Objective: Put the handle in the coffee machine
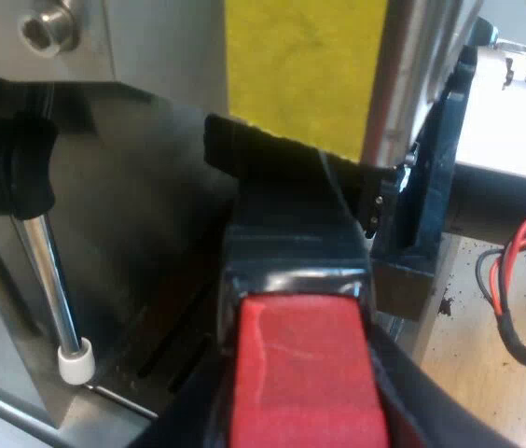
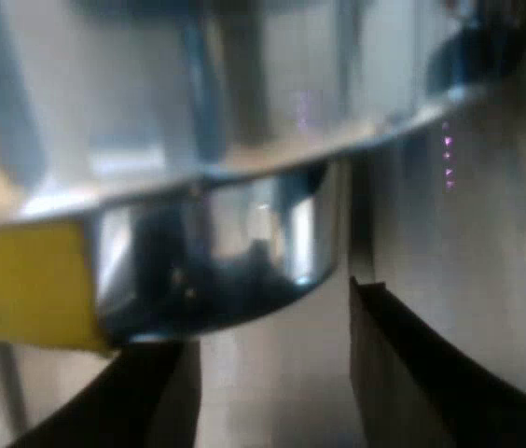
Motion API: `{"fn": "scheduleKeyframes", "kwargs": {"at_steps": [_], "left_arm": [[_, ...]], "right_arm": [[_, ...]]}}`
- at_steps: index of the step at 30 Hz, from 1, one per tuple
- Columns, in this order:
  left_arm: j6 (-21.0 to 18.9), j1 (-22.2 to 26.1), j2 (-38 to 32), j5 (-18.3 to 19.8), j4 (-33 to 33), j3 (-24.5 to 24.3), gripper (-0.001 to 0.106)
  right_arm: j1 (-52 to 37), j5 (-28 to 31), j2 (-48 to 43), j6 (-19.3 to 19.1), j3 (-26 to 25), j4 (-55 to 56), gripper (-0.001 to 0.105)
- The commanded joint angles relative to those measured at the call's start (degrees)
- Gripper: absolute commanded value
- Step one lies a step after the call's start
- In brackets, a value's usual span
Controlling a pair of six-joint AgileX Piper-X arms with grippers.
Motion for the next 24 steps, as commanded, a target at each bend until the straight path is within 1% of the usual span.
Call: {"fn": "scheduleKeyframes", "kwargs": {"at_steps": [1,3,5,10,12,15,19,22,24], "left_arm": [[-0.4,1.6,-1.7,7.1,-1.9,-1.8,0.0],[-0.4,1.6,-1.7,7.1,-1.9,-1.8,0.0],[-0.4,1.6,-1.7,7.1,-1.9,-1.8,0.0],[-0.4,1.6,-1.7,7.1,-1.9,-1.8,0.0],[-0.4,1.6,-1.7,7.1,-1.9,-1.8,0.0],[-0.4,1.6,-1.7,7.1,-1.9,-1.8,0.0],[-0.4,1.6,-1.7,6.6,-1.8,-1.8,0.0],[-0.4,1.6,-1.7,3.4,-0.9,-1.8,0.0],[0.4,1.6,-1.7,-0.3,-0.2,-1.8,0.0]], "right_arm": [[0.3,0.3,-1.4,-1.8,-2.1,-2.1,0.041],[1.0,3.5,-1.4,-1.8,-2.2,-2.1,0.041],[1.4,4.7,-1.4,-1.8,-2.2,-2.1,0.041],[1.4,4.5,-1.4,-2.0,-2.3,-2.6,0.041],[1.3,4.5,-1.4,-2.4,-2.5,-3.9,0.039],[1.3,4.5,-1.4,-4.6,-3.4,-5.2,0.037],[1.3,4.5,-1.4,-5.7,-3.8,-6.2,0.037],[1.3,4.5,-1.4,-5.6,-3.8,-7.3,0.037],[1.3,4.5,-1.4,-5.8,-3.8,-7.4,0.037]]}}
